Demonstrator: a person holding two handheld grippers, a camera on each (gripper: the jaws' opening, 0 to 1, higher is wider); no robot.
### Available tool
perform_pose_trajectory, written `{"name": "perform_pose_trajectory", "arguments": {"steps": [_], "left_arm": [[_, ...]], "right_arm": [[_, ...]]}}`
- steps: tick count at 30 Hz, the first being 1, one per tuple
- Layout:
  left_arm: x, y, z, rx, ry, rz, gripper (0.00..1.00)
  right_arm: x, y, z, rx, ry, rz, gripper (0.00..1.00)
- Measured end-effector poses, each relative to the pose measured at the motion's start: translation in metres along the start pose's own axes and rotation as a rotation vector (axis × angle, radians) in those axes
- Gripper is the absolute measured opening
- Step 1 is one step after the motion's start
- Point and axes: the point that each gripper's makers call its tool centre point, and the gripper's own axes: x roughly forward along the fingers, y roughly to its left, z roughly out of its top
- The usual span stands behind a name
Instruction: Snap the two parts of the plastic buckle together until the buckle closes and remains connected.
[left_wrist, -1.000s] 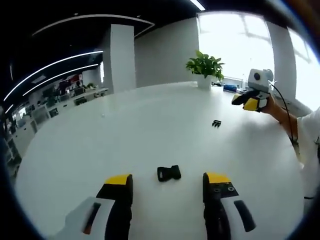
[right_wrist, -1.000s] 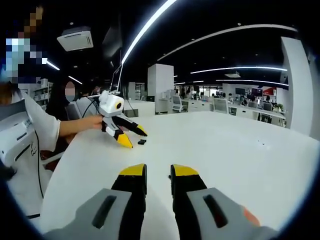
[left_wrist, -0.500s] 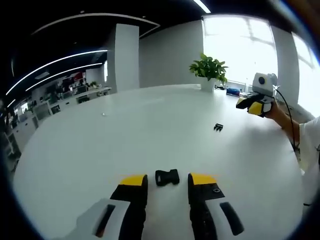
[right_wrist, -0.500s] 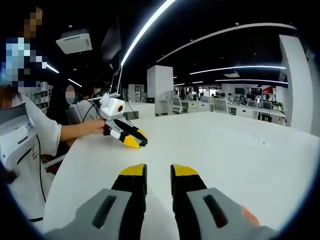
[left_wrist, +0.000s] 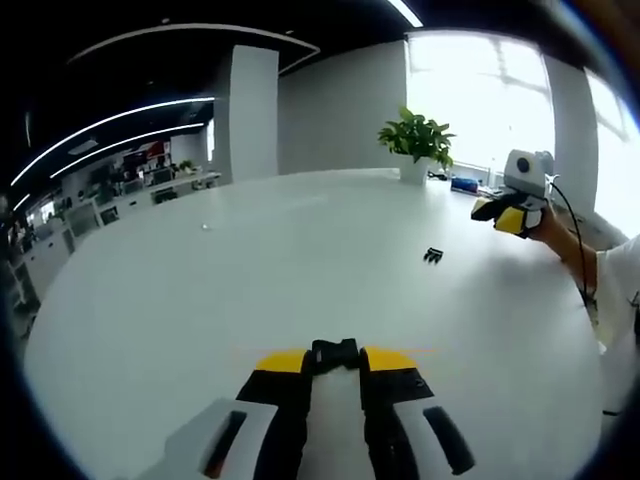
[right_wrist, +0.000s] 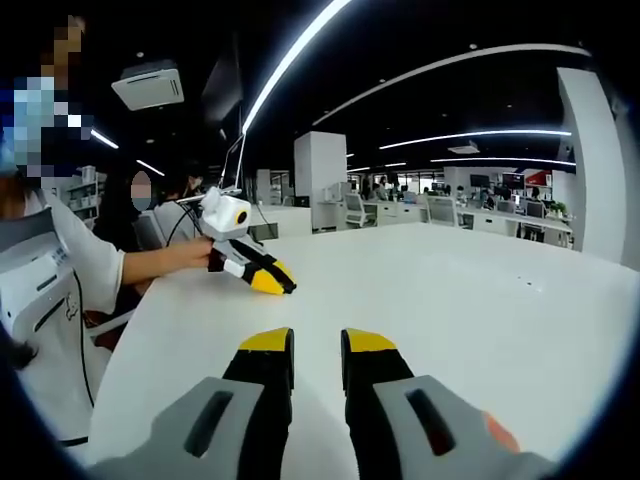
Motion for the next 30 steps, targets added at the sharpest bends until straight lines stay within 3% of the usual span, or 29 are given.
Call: {"name": "perform_pose_trajectory", "arguments": {"steps": [16,19,21,23,26,30], "left_arm": [[0.017,-0.004,0.012,-0.03,-0.05,0.107,0.18],[0.01,-0.006,0.011,-0.019,-0.037,0.119,0.18],[0.0,-0.004,0.007,0.01,-0.019,0.165,0.18],[-0.014,-0.001,0.007,0.004,-0.039,0.217,0.18],[-0.028,0.003,0.005,-0.037,-0.07,0.257,0.18],[-0.039,0.001,0.005,-0.142,-0.117,0.243,0.18]], "right_arm": [[0.002,0.011,0.008,-0.011,-0.029,0.025,0.17],[0.001,0.016,0.011,-0.02,-0.039,0.037,0.17],[0.0,0.02,0.012,-0.026,-0.045,0.041,0.17],[0.0,0.026,0.015,-0.034,-0.054,0.052,0.17],[-0.001,0.034,0.019,-0.042,-0.065,0.066,0.17],[0.001,0.04,0.023,-0.056,-0.072,0.079,0.17]]}}
